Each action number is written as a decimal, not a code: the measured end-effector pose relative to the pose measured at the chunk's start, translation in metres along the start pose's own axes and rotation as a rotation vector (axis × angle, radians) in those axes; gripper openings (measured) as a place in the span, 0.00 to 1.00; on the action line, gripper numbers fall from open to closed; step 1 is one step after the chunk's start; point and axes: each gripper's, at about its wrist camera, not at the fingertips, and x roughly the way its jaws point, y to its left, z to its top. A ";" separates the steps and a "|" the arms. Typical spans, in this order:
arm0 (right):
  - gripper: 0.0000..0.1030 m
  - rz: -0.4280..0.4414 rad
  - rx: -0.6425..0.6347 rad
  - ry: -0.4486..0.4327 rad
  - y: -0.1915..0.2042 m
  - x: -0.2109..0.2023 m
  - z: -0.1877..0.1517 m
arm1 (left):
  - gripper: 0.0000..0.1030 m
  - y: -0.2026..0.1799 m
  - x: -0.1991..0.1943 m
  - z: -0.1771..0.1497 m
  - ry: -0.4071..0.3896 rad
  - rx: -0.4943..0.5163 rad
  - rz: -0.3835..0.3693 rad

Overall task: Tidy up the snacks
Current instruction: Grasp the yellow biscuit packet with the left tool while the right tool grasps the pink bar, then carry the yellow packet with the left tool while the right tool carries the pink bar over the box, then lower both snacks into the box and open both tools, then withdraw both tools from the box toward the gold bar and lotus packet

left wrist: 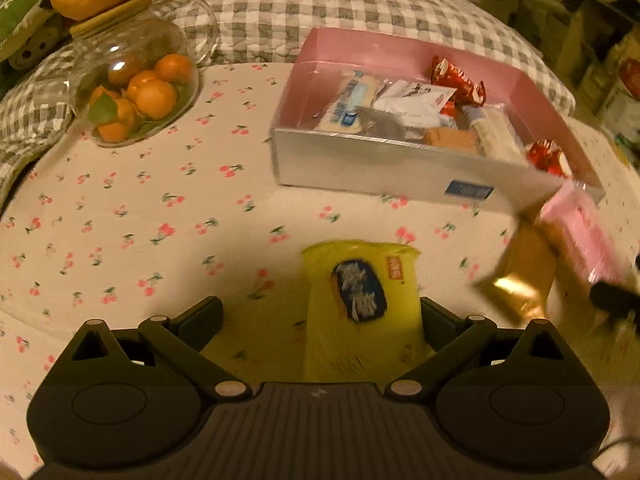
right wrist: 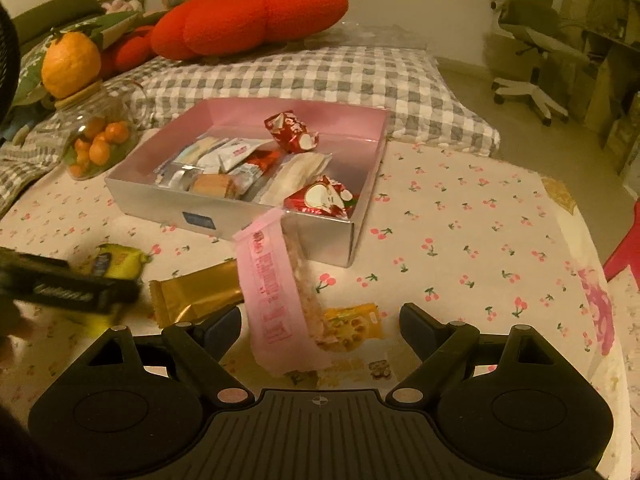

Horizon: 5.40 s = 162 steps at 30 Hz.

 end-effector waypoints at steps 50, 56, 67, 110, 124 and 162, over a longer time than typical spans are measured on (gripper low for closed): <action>0.30 0.008 -0.121 -0.034 0.032 0.006 0.013 | 0.48 0.019 -0.018 -0.010 -0.102 0.135 -0.154; 0.30 0.041 -0.075 -0.017 0.031 0.000 0.018 | 0.48 0.018 -0.022 -0.008 -0.106 0.127 -0.160; 0.30 0.103 0.058 0.039 0.027 -0.007 0.026 | 0.48 0.020 -0.028 0.001 -0.083 0.056 -0.164; 0.35 0.158 0.424 -0.103 -0.052 0.063 0.108 | 0.48 -0.049 0.025 0.126 -0.150 -0.025 -0.110; 0.51 0.163 0.424 -0.117 -0.057 0.057 0.108 | 0.60 -0.064 0.037 0.135 -0.182 0.007 -0.040; 0.80 0.094 0.249 -0.067 0.011 -0.040 0.072 | 0.90 -0.028 -0.045 0.047 -0.161 -0.016 -0.116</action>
